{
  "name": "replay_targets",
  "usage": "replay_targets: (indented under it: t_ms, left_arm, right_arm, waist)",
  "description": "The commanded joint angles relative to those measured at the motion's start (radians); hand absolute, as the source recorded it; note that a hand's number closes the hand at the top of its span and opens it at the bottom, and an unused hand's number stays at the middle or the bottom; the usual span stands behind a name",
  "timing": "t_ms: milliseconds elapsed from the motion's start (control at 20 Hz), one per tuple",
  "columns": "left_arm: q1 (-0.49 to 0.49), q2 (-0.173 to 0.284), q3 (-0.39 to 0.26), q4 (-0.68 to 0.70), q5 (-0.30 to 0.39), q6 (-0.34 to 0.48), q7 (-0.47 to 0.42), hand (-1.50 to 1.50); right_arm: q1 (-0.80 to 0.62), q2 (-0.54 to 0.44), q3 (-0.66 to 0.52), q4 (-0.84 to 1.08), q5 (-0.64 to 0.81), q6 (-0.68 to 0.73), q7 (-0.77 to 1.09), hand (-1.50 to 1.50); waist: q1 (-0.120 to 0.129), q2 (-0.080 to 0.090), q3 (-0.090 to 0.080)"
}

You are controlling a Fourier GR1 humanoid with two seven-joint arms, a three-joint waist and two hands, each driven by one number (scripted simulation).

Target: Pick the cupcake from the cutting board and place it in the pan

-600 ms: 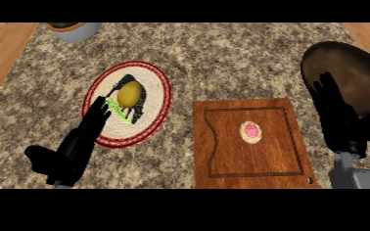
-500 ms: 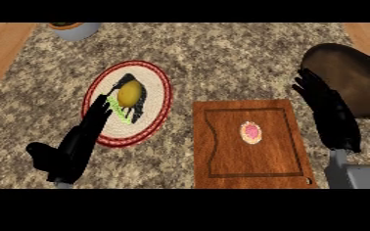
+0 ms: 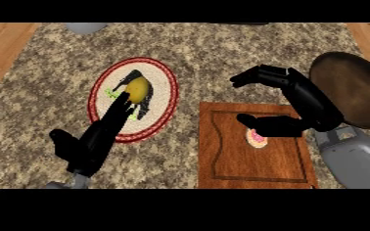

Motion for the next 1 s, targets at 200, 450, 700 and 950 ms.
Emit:
replay_targets:
  t_ms: [200, 450, 700, 950]
  left_arm:
    - [-0.058, -0.025, 0.043, 0.055, 0.035, -0.008, 0.046, 0.0]
    - [-0.085, -0.03, 0.052, 0.085, 0.041, -0.014, 0.058, 0.0]
    - [-0.07, -0.033, 0.063, 0.094, 0.045, -0.017, 0.046, 0.0]
    - [-0.052, -0.047, 0.047, 0.091, 0.021, -0.01, 0.023, 0.0]
  right_arm:
    - [-0.112, -0.067, 0.2, 0.084, 0.294, 0.072, -0.199, -1.5]
    - [-0.203, -0.16, 0.372, 0.033, 0.572, 0.191, 0.051, -1.5]
    - [-0.27, -0.162, 0.527, -0.038, 0.771, 0.393, 0.287, -1.5]
    - [-0.231, -0.076, 0.683, -0.093, 0.848, 0.671, 0.515, -1.5]
  waist:
    - [-0.041, -0.002, 0.002]
    - [-0.052, -0.013, -0.003]
    - [-0.061, -0.018, -0.003]
    - [-0.073, -0.02, -0.001]
